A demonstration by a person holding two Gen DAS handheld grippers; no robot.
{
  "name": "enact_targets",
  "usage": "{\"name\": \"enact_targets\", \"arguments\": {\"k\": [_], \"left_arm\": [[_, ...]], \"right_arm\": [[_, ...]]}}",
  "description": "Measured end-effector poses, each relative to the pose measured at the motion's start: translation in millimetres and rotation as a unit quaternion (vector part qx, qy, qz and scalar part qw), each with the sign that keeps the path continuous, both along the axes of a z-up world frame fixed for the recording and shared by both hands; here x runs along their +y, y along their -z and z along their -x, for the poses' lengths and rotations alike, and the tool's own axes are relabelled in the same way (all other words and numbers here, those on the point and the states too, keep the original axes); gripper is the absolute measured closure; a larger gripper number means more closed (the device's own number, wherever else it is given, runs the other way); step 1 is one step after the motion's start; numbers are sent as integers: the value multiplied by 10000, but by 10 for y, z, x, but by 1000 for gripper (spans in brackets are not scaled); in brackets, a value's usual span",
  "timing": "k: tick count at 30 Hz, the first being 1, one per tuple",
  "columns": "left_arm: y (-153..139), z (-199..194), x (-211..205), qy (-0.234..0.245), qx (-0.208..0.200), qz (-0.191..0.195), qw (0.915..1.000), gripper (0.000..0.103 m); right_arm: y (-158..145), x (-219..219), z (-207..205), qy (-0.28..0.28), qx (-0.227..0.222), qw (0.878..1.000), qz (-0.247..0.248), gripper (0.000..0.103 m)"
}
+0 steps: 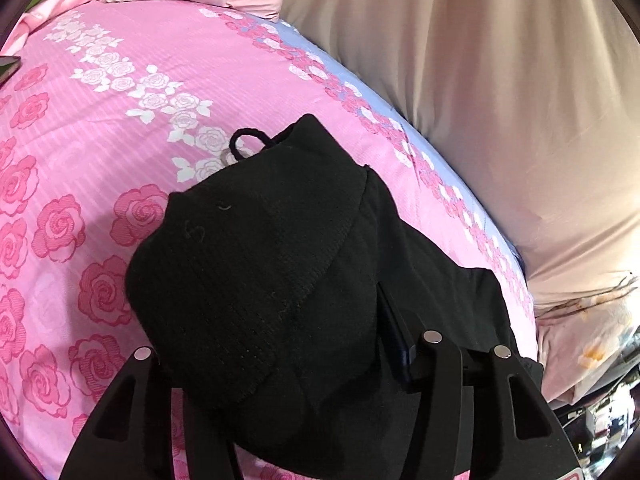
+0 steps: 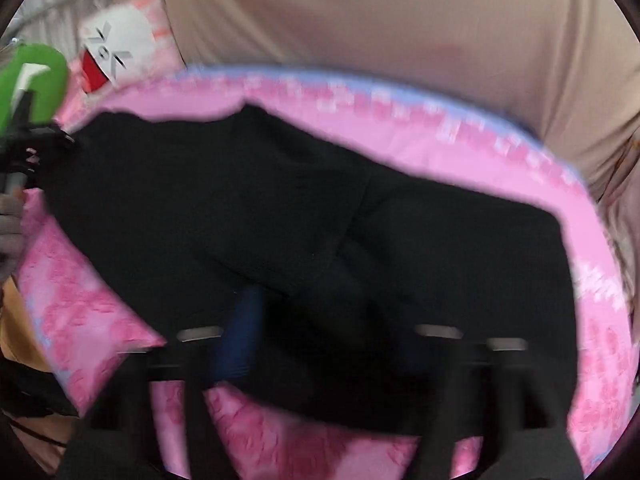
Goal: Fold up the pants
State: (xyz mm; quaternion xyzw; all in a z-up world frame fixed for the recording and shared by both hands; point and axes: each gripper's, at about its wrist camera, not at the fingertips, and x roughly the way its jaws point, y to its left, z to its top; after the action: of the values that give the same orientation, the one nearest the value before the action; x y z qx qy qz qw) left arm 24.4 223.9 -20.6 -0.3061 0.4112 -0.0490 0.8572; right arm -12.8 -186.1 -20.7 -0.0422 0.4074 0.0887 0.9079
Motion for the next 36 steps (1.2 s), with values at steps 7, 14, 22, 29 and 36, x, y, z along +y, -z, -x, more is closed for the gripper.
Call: {"name": "enact_targets", "arguments": {"k": [7,14,22,29,36], "left_arm": [[42,-114,4,39,-16,177,9998,58],[63,-93,25,57,-40,266,9996,58],[-194,-39,-129,149,-295,-142,9994,76],[-1410,244,-1010,1124,-1431,-736,9805,80],[-1580,492,-2609,2665,-1866,-1108,9391,10]], "right_arm": [[-601,-1,78,-77,-604,9949,-807,88],[24,295,-201,-137,24,9993,-354,77],[-407,-266,314,560,-682,9924,-853,19],[-477,-782,575,1248,-931,9788,-1334,19],[-408,-1149,696,1587,-962,9681,-1682,16]]}}
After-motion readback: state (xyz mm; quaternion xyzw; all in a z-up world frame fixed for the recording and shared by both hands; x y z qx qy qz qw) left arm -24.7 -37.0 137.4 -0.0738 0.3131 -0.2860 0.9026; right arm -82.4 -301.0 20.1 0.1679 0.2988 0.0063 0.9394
